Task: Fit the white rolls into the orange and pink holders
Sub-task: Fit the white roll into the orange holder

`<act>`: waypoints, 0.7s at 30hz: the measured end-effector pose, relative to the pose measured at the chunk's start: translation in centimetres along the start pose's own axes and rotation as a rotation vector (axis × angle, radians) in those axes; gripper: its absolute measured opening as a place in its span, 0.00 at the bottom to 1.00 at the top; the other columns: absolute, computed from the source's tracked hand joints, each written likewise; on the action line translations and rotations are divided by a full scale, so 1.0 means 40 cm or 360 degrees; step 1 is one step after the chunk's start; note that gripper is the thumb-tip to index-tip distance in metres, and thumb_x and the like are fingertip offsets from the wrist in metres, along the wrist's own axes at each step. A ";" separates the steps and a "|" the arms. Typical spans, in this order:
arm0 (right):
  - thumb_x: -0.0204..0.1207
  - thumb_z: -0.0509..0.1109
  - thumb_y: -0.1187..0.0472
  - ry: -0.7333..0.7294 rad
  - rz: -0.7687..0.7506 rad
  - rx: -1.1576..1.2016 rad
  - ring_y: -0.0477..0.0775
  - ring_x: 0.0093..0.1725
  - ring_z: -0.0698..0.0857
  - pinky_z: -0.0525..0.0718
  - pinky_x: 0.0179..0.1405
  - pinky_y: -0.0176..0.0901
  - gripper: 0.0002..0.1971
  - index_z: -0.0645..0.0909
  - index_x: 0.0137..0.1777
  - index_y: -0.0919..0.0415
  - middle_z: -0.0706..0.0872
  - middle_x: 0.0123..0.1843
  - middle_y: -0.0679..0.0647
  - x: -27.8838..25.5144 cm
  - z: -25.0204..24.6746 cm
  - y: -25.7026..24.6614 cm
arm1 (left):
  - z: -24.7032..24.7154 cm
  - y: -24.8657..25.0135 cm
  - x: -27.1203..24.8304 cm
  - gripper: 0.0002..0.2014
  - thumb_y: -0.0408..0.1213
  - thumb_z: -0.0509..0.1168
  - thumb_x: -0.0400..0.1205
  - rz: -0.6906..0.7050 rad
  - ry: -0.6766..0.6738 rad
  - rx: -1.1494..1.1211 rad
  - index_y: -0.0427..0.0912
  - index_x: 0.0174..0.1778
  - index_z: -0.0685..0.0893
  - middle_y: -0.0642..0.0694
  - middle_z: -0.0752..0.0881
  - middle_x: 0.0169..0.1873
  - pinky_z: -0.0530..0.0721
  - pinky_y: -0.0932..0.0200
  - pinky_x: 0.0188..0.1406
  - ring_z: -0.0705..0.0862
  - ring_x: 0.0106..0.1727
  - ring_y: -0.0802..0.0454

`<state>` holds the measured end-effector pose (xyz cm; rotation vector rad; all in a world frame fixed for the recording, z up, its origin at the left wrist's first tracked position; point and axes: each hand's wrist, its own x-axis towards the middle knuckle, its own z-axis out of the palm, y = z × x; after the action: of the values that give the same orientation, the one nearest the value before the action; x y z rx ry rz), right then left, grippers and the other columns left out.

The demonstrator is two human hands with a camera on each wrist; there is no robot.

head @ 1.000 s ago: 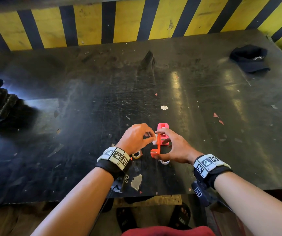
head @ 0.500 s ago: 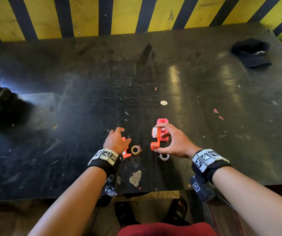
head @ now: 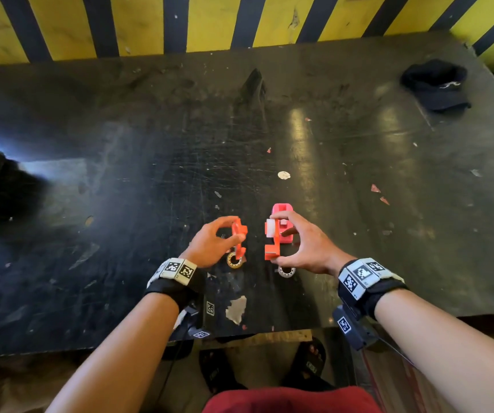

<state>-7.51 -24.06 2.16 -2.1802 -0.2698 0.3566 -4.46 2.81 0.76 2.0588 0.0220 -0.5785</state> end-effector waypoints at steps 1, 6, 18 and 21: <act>0.63 0.90 0.53 0.0011 0.0006 0.0029 0.47 0.60 0.88 0.77 0.51 0.17 0.41 0.74 0.74 0.40 0.83 0.64 0.41 0.002 -0.002 -0.002 | -0.002 0.029 -0.004 0.26 0.46 0.75 0.81 0.0042 -0.0093 -0.0115 0.52 0.75 0.80 0.53 0.87 0.68 0.87 0.41 0.68 0.88 0.67 0.48; 0.63 0.89 0.58 0.0017 -0.0012 0.0057 0.48 0.61 0.88 0.79 0.52 0.18 0.41 0.73 0.74 0.41 0.85 0.63 0.46 0.015 -0.015 -0.014 | 0.012 0.128 -0.012 0.25 0.33 0.70 0.85 0.0087 -0.0292 -0.0415 0.42 0.79 0.76 0.46 0.84 0.71 0.91 0.45 0.63 0.91 0.63 0.49; 0.62 0.89 0.54 -0.0063 0.0023 0.0092 0.48 0.62 0.89 0.83 0.58 0.29 0.43 0.72 0.74 0.35 0.87 0.65 0.48 0.010 -0.049 -0.010 | 0.027 0.150 -0.001 0.27 0.33 0.75 0.81 0.0162 -0.0288 -0.0347 0.46 0.77 0.79 0.49 0.84 0.72 0.90 0.41 0.63 0.84 0.73 0.48; 0.62 0.89 0.53 -0.0064 0.0020 0.0095 0.48 0.62 0.88 0.84 0.58 0.34 0.42 0.72 0.74 0.37 0.87 0.65 0.48 0.013 -0.053 -0.016 | 0.034 0.155 -0.005 0.26 0.33 0.74 0.82 0.0162 -0.0271 -0.0385 0.46 0.76 0.80 0.52 0.85 0.68 0.92 0.46 0.61 0.85 0.72 0.48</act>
<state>-6.33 -25.11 3.80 -2.1186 -0.2647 0.4110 -3.65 -1.59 5.27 1.7610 -0.1074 -0.6525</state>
